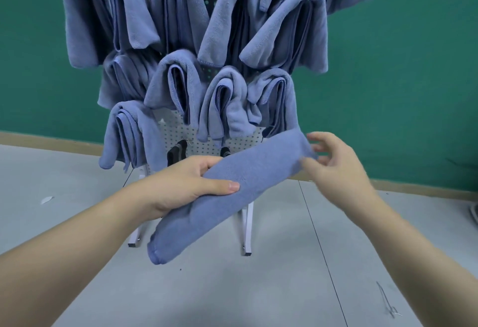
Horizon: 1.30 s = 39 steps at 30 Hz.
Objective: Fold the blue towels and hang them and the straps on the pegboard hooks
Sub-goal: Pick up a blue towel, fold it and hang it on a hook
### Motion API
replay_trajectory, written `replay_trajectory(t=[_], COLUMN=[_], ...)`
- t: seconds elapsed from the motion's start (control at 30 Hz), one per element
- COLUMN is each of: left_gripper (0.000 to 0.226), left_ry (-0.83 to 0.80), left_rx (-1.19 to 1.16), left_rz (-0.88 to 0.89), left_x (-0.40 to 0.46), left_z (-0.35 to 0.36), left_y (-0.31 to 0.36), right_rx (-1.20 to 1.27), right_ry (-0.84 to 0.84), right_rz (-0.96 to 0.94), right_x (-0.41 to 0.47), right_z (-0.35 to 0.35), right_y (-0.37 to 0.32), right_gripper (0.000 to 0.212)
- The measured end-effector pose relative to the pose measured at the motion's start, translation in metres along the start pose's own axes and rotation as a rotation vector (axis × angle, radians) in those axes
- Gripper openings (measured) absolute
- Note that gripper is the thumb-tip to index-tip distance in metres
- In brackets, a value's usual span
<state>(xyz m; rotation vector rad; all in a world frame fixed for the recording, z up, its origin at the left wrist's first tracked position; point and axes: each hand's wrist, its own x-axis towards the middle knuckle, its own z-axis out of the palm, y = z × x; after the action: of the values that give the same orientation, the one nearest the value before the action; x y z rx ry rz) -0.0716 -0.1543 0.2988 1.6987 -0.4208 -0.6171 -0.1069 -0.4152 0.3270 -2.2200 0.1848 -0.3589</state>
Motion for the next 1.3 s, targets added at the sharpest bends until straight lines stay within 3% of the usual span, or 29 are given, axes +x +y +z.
replay_trajectory(t=[0.1,0.2,0.43,0.47,0.53,0.6,0.63,0.7,0.87,0.97,1.2,1.3], left_gripper=[0.032,0.032,0.035,0.036,0.043,0.047,0.047,0.050,0.068,0.062,0.049,0.035], left_ry=[-0.062,-0.122,-0.160,-0.087,0.227,0.598,0.691,0.706,0.717,0.787,0.873,0.871], left_rx=[-0.036,-0.046,-0.150,-0.100,0.090,0.319,0.422,0.575,0.585,0.476,0.523,0.598], left_rz=[0.007,0.028,0.077,0.081,0.196,0.492,0.638,0.783,0.585,0.533,0.563,0.554], left_x=[0.006,0.014,0.035,0.040,0.051,0.056,0.057,0.063,0.096,0.118,0.156,0.168], left_z=[0.002,0.007,0.021,0.023,0.031,0.043,0.049,0.059,0.062,0.060,0.042,0.043], left_y=[0.000,0.000,0.010,0.011,0.005,0.000,-0.001,-0.004,-0.014,-0.009,0.002,0.007], right_rx=[-0.148,-0.255,-0.183,-0.170,-0.150,-0.142,-0.131,-0.091,-0.074,-0.052,-0.041,-0.028], right_ry=[-0.284,-0.416,-0.115,-0.088,-0.034,0.022,0.043,0.070,0.048,0.083,0.174,0.202], right_rz=[-0.386,-0.528,-0.448,-0.430,-0.387,-0.332,-0.293,-0.221,-0.206,-0.193,-0.197,-0.179], right_x=[-0.016,-0.030,-0.016,-0.012,-0.003,0.011,0.020,0.037,0.068,0.083,0.117,0.128], right_z=[0.005,0.027,0.042,0.041,0.039,0.038,0.037,0.037,0.045,0.047,0.048,0.056], right_y=[0.008,0.014,0.019,0.019,0.016,0.014,0.013,0.008,-0.005,-0.005,0.014,0.025], right_gripper=[0.079,0.096,0.074,0.073,0.068,0.061,0.055,0.041,0.035,0.035,0.039,0.030])
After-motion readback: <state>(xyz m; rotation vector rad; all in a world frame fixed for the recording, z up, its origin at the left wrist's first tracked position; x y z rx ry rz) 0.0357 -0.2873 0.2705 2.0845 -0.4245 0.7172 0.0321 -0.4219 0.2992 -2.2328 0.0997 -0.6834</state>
